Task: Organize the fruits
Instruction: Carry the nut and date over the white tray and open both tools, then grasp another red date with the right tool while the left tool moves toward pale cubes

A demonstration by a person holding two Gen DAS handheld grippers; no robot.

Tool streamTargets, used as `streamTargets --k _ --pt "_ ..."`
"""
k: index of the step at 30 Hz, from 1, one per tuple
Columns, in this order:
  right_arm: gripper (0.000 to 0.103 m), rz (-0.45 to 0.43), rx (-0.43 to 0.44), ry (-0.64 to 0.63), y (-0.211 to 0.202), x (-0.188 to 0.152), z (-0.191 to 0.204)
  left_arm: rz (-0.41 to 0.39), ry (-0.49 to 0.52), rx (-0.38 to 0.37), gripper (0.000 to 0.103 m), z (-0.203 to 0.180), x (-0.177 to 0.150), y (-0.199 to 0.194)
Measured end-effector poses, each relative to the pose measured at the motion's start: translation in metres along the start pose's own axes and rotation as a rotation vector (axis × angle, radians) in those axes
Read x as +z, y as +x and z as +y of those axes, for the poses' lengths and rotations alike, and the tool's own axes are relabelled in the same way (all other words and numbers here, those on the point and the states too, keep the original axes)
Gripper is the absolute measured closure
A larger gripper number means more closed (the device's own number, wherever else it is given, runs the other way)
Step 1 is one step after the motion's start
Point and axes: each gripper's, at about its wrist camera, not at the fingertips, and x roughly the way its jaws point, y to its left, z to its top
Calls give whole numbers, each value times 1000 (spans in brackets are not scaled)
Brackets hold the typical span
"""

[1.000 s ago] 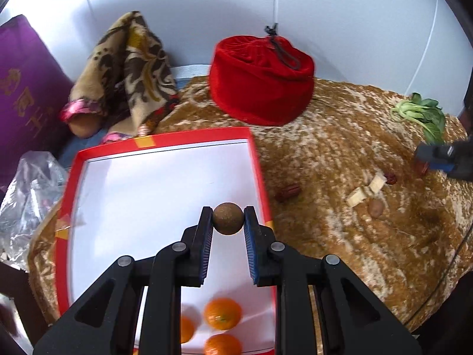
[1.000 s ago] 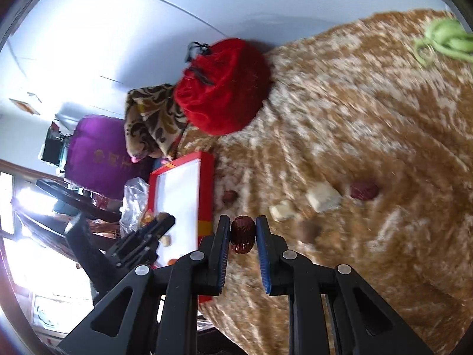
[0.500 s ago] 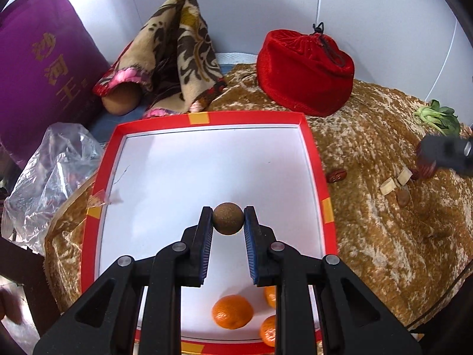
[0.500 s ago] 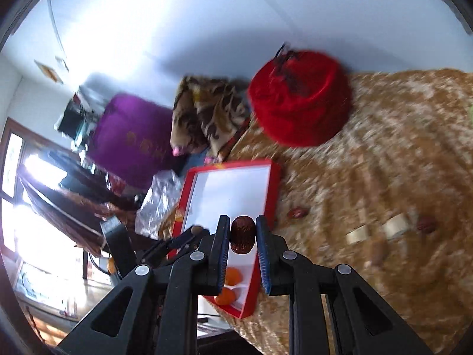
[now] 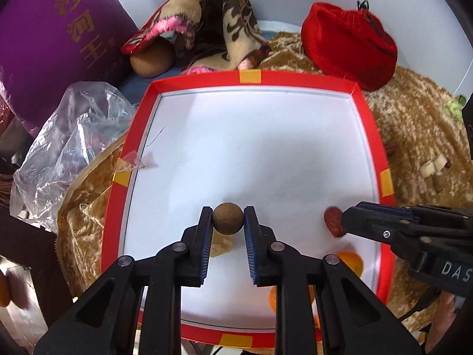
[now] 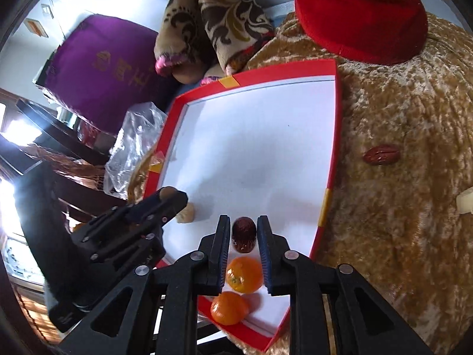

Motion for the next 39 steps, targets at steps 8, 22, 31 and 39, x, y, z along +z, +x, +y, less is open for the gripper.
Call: streamTargets --k 8,22,31,39 --pt "81 -40 33 -31 -21 -4 0 -75 -19 78 74 -3 6 -17" --pt "78 -368 -106 208 -251 -2 -185 -342 138 -12 50 -83 28 -74" --pt "78 -258 -73 302 -226 -2 -230 -251 247 -19 50 -173 32 -51" --pt "78 -260 -107 294 -228 -2 -235 -248 305 -130 50 -281 4 -56"
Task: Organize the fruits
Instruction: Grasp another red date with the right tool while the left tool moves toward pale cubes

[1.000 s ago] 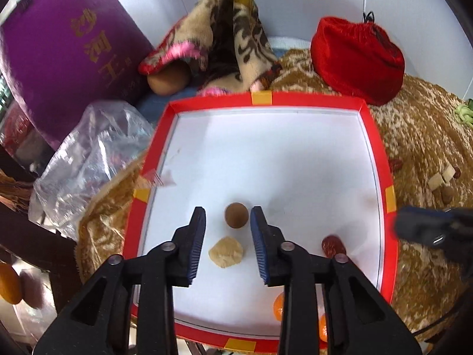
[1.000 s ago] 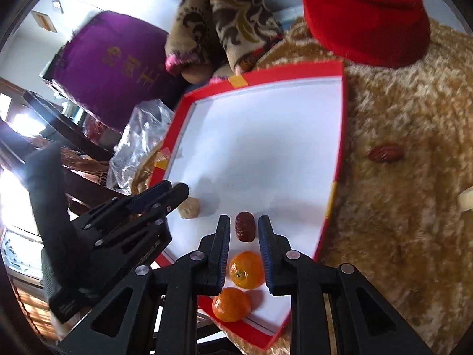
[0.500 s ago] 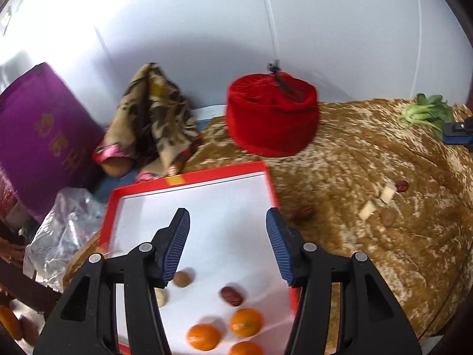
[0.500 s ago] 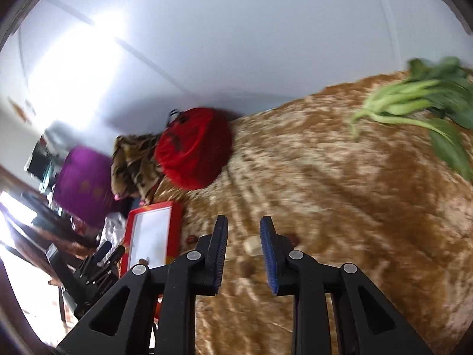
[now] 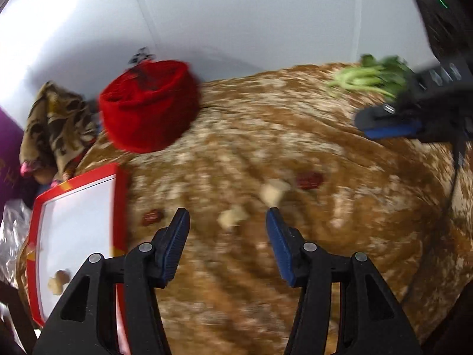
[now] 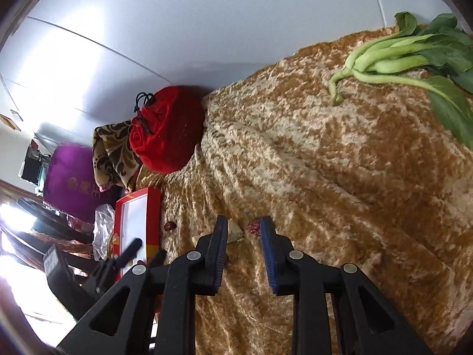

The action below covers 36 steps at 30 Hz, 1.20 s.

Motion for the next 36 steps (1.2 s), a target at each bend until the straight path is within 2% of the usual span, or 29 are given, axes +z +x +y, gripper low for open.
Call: streamTargets --k 6,15,21,30,36 --pt "78 8 -13 14 0 1 -7 37 81 -49 50 -47 -13 8" --pt "78 52 -15 -25 14 -3 1 76 115 -58 50 -52 -41 9" --pt "78 79 -21 -16 25 -5 -1 54 177 -52 50 -65 -52 1" --pt "78 86 -5 -1 23 -4 -6 15 205 -56 50 -70 -61 -16" --pt "78 100 -5 6 28 -4 -8 -11 262 -41 50 -75 -82 -26"
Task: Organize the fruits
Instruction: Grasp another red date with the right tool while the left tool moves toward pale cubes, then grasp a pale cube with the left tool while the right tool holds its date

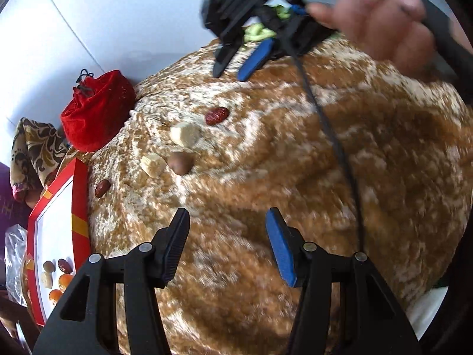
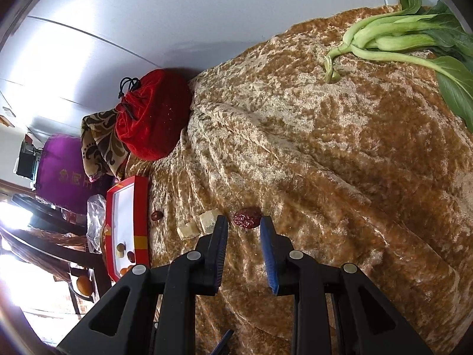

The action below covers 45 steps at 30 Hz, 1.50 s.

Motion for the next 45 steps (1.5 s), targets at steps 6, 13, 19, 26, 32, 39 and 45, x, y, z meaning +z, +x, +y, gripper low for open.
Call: streamTargets --k 6,13,19,26,32,39,45 --pt "78 30 -9 -15 19 2 5 25 -33 -19 50 25 0 1" --pt "78 45 -30 -18 40 6 4 48 -186 133 49 111 10 23" --pt "75 64 -40 -18 55 4 5 81 -262 97 49 149 11 41" --pt "70 79 -97 -59 72 -3 14 71 -243 82 49 144 23 56" --pt "84 121 -101 -14 70 -10 11 67 -192 59 49 122 38 66" --pt "90 142 -19 152 38 -29 -17 33 -117 77 49 113 41 64" --pt "91 -15 35 203 -38 -18 -61 20 -119 101 49 128 37 63"
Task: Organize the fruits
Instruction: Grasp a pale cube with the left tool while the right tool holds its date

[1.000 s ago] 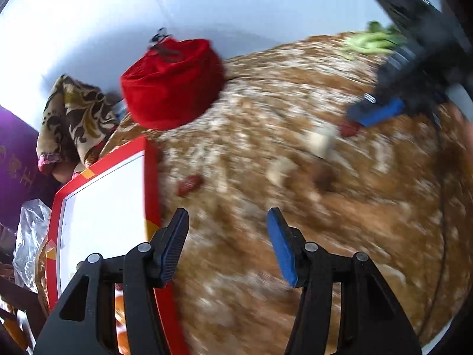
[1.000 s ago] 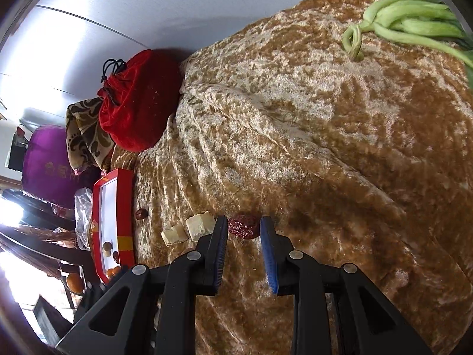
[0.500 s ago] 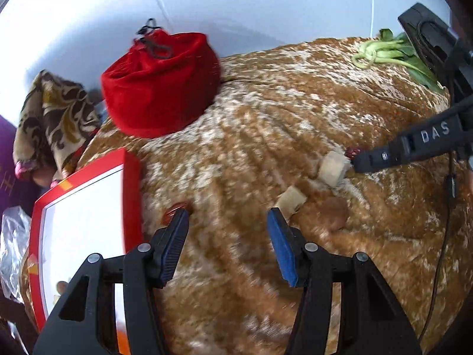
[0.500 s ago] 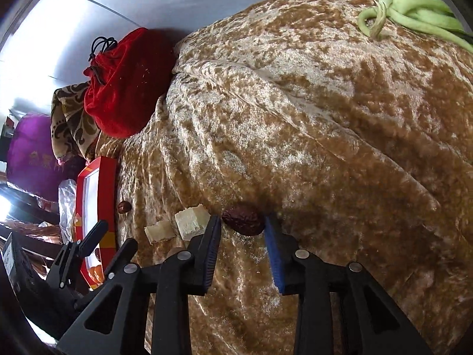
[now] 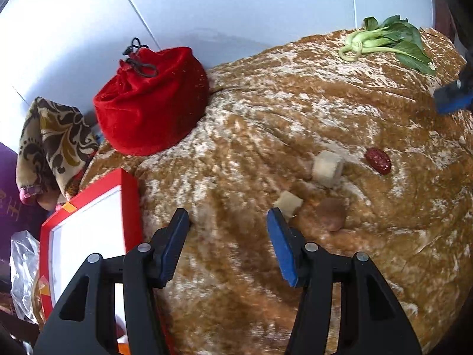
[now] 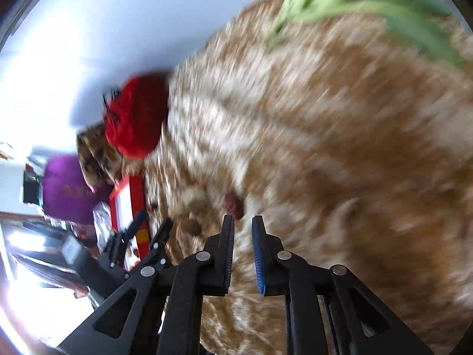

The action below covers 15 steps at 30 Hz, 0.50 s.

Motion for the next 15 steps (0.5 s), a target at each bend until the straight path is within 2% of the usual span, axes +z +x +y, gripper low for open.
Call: streamTargets --k 4,7,10,13,15 --pt "90 -78 8 111 -35 20 -44 -22 4 -11 49 8 2 -3" --pt "90 -100 26 138 -49 31 -55 -31 26 -19 49 8 3 -4" --pt "89 -108 26 110 -48 32 -49 -30 51 -32 49 3 4 -2" --pt "87 -25 31 43 -26 29 -28 -20 76 -16 49 -3 5 0" --pt "87 -33 -11 -1 -17 27 -10 -27 87 -21 49 -5 6 -3"
